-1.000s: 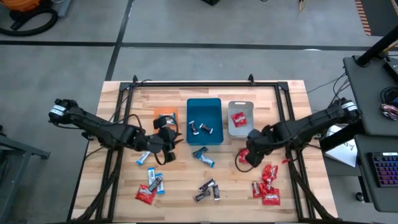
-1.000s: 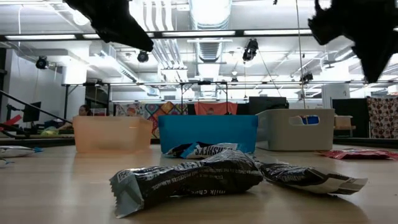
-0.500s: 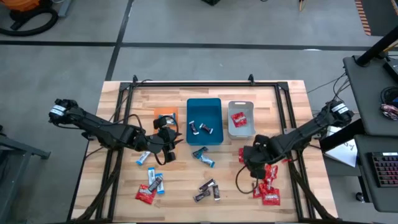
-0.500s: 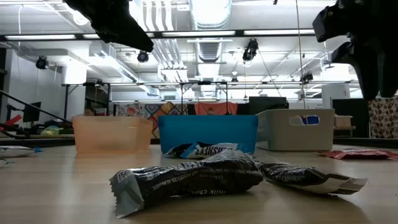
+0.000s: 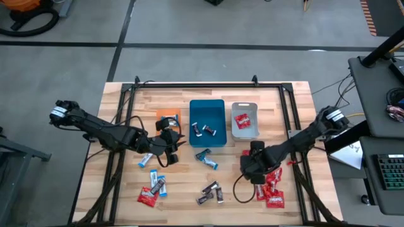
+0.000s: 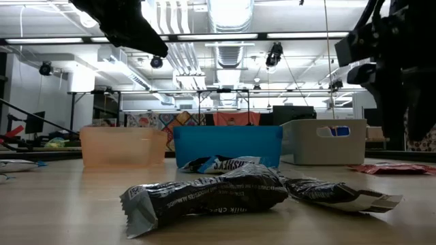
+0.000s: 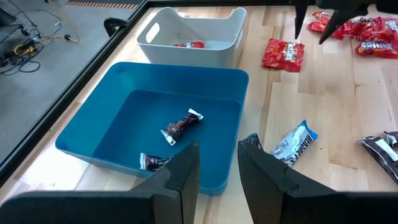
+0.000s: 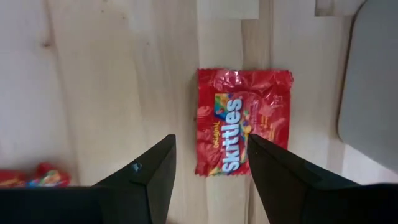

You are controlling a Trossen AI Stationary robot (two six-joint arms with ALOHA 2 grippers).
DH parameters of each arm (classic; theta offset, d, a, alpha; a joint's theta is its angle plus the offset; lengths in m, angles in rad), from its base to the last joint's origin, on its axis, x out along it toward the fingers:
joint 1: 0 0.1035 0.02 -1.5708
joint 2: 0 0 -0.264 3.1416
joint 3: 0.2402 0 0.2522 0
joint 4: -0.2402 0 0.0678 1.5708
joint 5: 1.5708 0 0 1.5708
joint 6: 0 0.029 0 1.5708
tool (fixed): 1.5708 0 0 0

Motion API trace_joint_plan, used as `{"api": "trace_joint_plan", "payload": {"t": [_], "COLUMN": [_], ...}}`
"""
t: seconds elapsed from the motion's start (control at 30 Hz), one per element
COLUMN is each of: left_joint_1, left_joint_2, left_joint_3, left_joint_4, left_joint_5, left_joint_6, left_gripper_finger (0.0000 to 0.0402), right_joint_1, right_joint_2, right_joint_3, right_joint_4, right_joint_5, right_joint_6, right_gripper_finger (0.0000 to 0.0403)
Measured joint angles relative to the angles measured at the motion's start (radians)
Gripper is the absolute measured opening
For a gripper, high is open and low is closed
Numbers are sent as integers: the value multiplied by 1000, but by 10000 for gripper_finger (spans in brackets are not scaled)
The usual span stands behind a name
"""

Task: Sort candy
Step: Put the red candy into the gray bin

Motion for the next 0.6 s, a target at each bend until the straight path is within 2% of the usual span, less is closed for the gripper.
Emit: {"api": "trace_joint_plan", "payload": {"t": [0.33, 0.6], "left_joint_1": [0, 0], "left_joint_2": [31, 40], "left_joint_3": [-1, -1], "left_joint_4": [-2, 4], "left_joint_5": [0, 0], "left_joint_6": [11, 11], "left_gripper_finger": [94, 94], "right_joint_1": [-13, -79], "right_joint_2": [82, 79], "right_joint_3": [-37, -84], "right_joint_4": [41, 75], "right_joint_5": [7, 5], "right_joint_6": [9, 20], "right_gripper_finger": [189, 189]}}
